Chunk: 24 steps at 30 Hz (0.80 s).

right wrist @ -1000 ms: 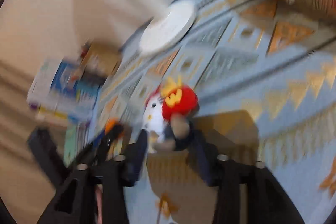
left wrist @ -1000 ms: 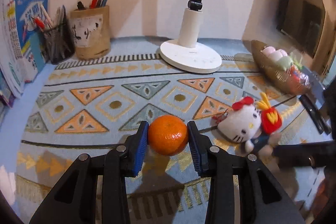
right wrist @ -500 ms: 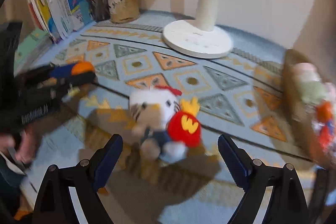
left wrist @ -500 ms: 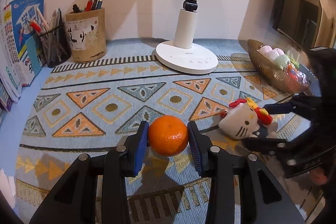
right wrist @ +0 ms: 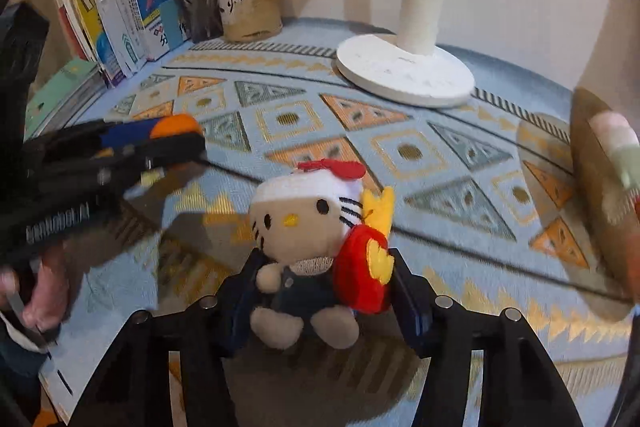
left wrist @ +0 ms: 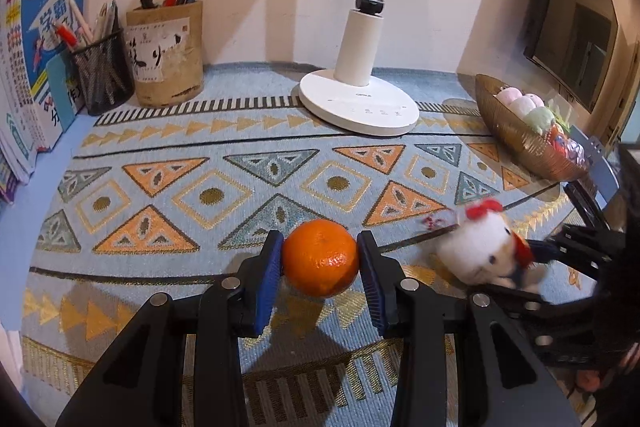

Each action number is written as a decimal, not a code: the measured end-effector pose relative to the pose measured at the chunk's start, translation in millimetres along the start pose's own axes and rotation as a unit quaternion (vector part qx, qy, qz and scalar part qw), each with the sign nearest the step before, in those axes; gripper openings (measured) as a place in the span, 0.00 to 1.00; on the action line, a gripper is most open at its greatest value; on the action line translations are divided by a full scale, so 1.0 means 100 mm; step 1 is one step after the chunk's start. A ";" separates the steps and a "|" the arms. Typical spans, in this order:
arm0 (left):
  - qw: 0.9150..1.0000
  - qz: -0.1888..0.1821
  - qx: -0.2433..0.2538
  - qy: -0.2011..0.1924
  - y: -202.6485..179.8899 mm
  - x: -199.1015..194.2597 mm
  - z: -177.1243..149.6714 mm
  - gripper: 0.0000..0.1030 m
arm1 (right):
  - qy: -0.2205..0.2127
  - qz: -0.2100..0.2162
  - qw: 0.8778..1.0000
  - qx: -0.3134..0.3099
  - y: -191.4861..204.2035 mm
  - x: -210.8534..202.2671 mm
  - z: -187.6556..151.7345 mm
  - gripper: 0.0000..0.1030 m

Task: Organize objects
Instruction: 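Grasp the last orange with left gripper while right grasps the Hello Kitty plush, then carry the orange and Hello Kitty plush over the basket and open both grippers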

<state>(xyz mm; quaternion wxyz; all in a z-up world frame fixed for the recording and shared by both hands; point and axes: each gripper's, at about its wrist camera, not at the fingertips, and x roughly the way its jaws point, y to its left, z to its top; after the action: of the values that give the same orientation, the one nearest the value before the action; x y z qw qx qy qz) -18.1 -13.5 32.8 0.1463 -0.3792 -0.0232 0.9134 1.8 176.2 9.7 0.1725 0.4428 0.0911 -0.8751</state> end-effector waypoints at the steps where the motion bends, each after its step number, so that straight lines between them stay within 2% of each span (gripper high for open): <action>1: 1.000 0.002 -0.003 0.001 0.01 0.00 0.00 0.34 | -0.003 0.000 1.000 0.009 -0.03 -0.07 -0.04 0.51; 7: 0.999 0.033 0.004 0.014 -0.04 0.04 -0.01 0.34 | -0.030 -0.009 0.997 0.064 -0.40 -0.47 -0.32 0.51; 11: 0.997 0.060 0.039 0.009 -0.20 0.00 -0.03 0.33 | -0.043 -0.023 0.993 0.105 -0.80 -0.77 -0.55 0.51; 12: 0.997 0.057 0.043 0.012 -0.25 0.01 -0.01 0.33 | -0.047 -0.027 0.992 0.115 -0.89 -0.85 -0.60 0.51; 14: 0.999 0.026 0.037 0.016 -0.41 0.02 0.10 0.33 | -0.064 -0.027 0.988 0.136 -1.09 -1.06 -0.67 0.51; 17: 0.998 -0.020 0.052 -0.002 -0.82 0.03 0.39 0.33 | -0.099 -0.042 0.981 0.159 -1.34 -1.39 -0.65 0.51; 21: 0.991 -0.072 0.106 -0.026 -1.56 0.16 0.88 0.33 | -0.160 -0.068 0.967 0.188 -1.69 -1.74 -0.47 0.51; 22: 0.989 -0.094 0.114 -0.026 -1.78 0.26 1.05 0.33 | -0.173 -0.079 0.962 0.196 -1.80 -1.79 -0.41 0.51; 24: 0.986 -0.115 0.115 -0.028 -2.03 0.42 1.27 0.33 | -0.195 -0.105 0.949 0.223 -2.06 -1.85 -0.25 0.51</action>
<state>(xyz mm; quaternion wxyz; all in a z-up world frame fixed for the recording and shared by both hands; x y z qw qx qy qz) -84.4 201.6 125.5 0.2922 -0.3286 0.0341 0.8975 42.6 415.5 145.6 -0.0092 0.2791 -0.0959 -0.9554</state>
